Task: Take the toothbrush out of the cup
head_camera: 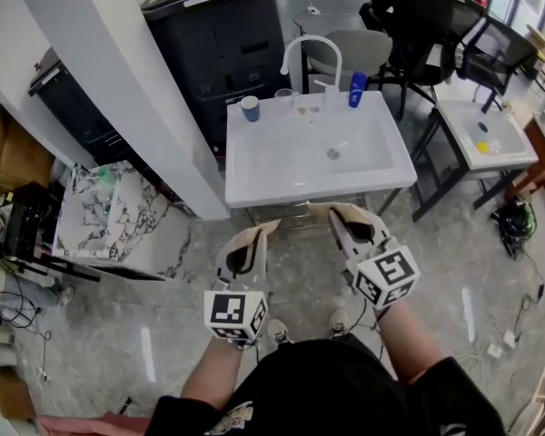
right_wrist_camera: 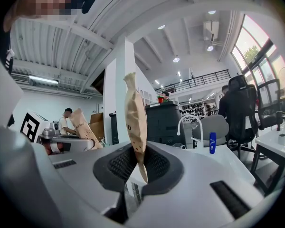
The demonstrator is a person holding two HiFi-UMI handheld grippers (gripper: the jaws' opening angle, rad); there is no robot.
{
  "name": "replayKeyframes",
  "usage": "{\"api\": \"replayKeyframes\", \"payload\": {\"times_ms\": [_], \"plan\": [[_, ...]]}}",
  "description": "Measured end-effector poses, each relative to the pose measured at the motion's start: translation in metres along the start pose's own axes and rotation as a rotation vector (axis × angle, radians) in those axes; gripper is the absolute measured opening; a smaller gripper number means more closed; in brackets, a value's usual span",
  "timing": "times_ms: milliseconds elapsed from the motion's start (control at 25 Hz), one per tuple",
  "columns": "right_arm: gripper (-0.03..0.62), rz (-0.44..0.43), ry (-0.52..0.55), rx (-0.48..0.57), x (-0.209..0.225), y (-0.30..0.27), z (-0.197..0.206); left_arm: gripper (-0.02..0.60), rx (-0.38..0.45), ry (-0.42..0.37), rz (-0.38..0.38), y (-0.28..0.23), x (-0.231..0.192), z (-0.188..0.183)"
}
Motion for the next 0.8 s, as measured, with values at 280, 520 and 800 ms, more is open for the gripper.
{"api": "replayKeyframes", "payload": {"times_ms": [280, 520, 800], "plan": [[0.026, -0.002, -0.005, -0.005, 0.0037, -0.0038, 0.0015, 0.044, 0.002, -0.004, -0.011, -0.0034, -0.0019, -0.0019], [0.026, -0.008, -0.010, -0.010, 0.0045, -0.0078, 0.0048, 0.044, 0.000, -0.003, -0.018, -0.0042, -0.0051, -0.0002], [0.026, -0.010, -0.010, -0.014, 0.0055, -0.0091, 0.0030, 0.044, -0.004, -0.005, -0.020, -0.0051, -0.0059, -0.0022]]}}
Point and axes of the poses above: the fingertips, and each gripper's own axes: y backward along the fingers, x to its right, z out of its underside, the point moved 8 cm from there along y, backward along the fingers, and after that the axes turned 8 degrees about y, right-handed, at the moved point
